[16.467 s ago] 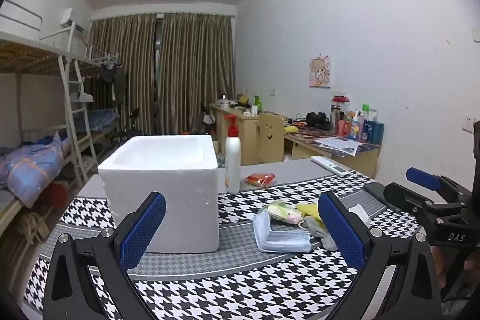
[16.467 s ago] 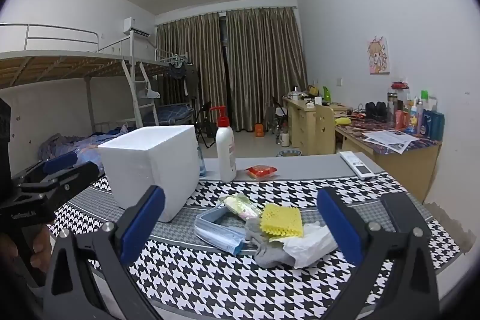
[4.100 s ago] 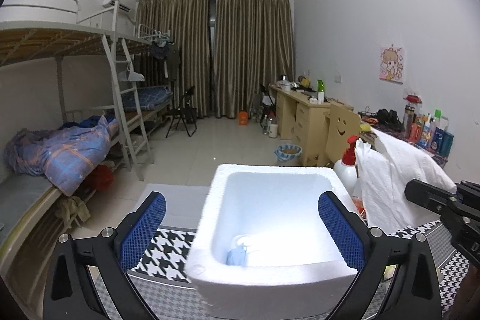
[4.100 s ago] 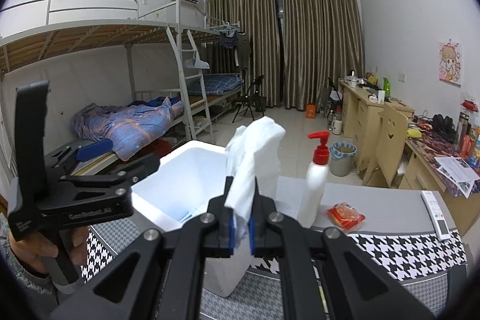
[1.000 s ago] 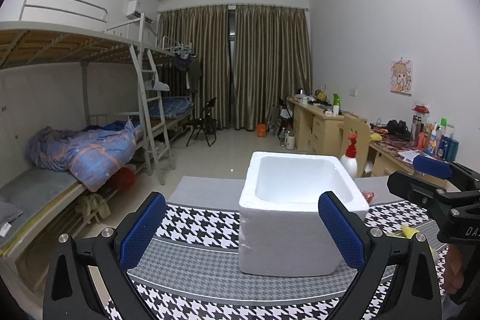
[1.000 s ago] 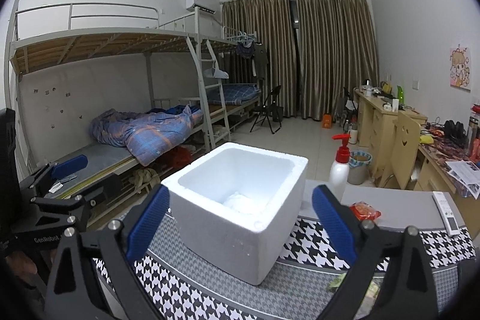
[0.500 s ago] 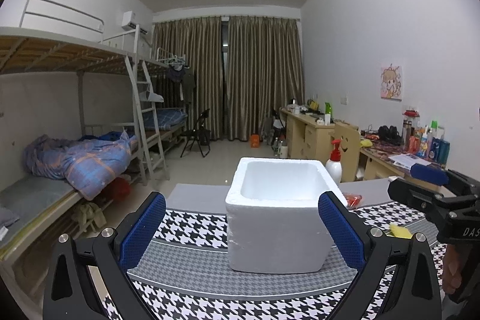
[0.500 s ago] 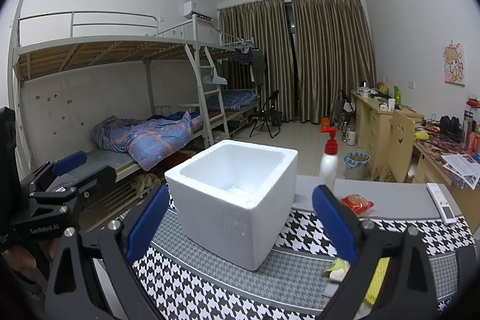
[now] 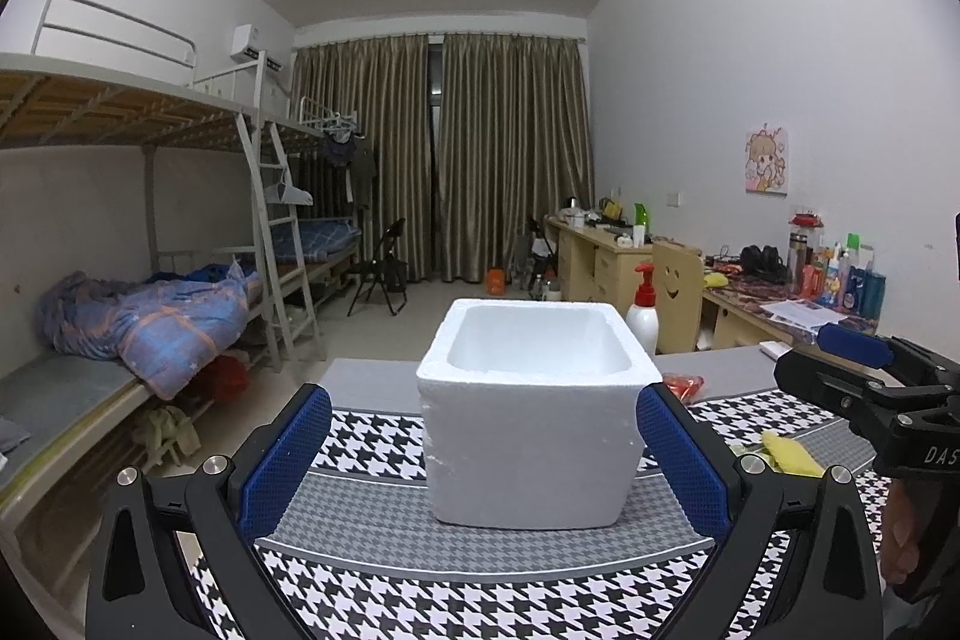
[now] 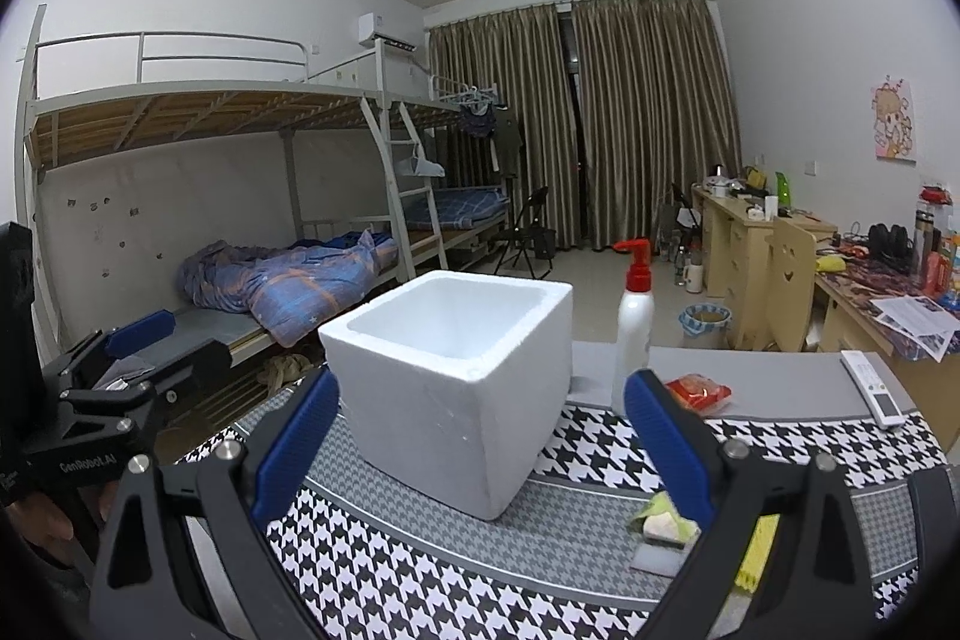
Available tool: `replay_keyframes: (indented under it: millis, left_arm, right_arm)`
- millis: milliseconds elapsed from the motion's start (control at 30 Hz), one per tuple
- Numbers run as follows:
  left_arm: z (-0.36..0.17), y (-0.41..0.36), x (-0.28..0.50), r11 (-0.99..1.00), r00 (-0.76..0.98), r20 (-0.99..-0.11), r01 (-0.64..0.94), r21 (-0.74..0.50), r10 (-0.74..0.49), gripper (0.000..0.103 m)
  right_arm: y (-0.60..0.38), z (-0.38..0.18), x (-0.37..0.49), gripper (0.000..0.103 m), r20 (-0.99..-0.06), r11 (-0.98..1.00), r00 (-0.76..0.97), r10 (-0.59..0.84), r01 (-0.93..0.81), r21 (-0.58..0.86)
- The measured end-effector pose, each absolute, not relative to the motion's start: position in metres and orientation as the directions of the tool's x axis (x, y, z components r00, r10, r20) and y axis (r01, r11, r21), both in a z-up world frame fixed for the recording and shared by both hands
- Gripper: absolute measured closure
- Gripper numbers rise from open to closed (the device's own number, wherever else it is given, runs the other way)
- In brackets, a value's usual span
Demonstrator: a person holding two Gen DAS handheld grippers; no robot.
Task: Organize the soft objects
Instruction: 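Withdraw both tools from the foam box back toward the table, then move both tools toward the yellow sponge and grey cloth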
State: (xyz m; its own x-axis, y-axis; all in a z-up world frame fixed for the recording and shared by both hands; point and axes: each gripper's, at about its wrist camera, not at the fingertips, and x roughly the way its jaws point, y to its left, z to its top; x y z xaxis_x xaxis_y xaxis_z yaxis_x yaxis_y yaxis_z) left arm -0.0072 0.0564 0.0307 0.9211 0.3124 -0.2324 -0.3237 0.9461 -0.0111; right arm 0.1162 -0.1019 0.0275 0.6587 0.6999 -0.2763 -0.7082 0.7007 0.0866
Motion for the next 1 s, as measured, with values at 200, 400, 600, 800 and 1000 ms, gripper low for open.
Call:
replay_keyframes:
  millis: [200, 400, 600, 800, 1000]
  left_arm:
    - [0.027, 0.055, -0.005, 0.949, 0.924, -0.238, -0.315, -0.024, 0.301, 0.001]
    - [0.019, 0.049, -0.004, 0.957, 0.932, -0.235, -0.288, -0.024, 0.275, 0.001]
    - [0.013, 0.046, -0.001, 0.958, 0.933, -0.234, -0.287, -0.027, 0.273, 0.001]
    - [0.004, 0.038, 0.006, 0.967, 0.938, -0.256, -0.251, -0.033, 0.235, 0.001]
    - [-0.003, 0.029, 0.015, 0.978, 0.94, -0.285, -0.205, -0.037, 0.186, 0.001]
  right_arm:
    - [-0.111, 0.02, 0.117, 0.005, -0.283, 0.715, 0.67, 0.687, -0.693, 0.093]
    - [-0.122, 0.013, 0.114, 0.005, -0.283, 0.736, 0.689, 0.667, -0.669, 0.106]
    - [-0.131, 0.006, 0.115, 0.005, -0.297, 0.754, 0.701, 0.648, -0.647, 0.117]
    - [-0.144, 0.003, 0.117, 0.005, -0.301, 0.778, 0.724, 0.621, -0.616, 0.124]
    - [-0.16, -0.002, 0.116, 0.005, -0.307, 0.805, 0.749, 0.587, -0.579, 0.128]
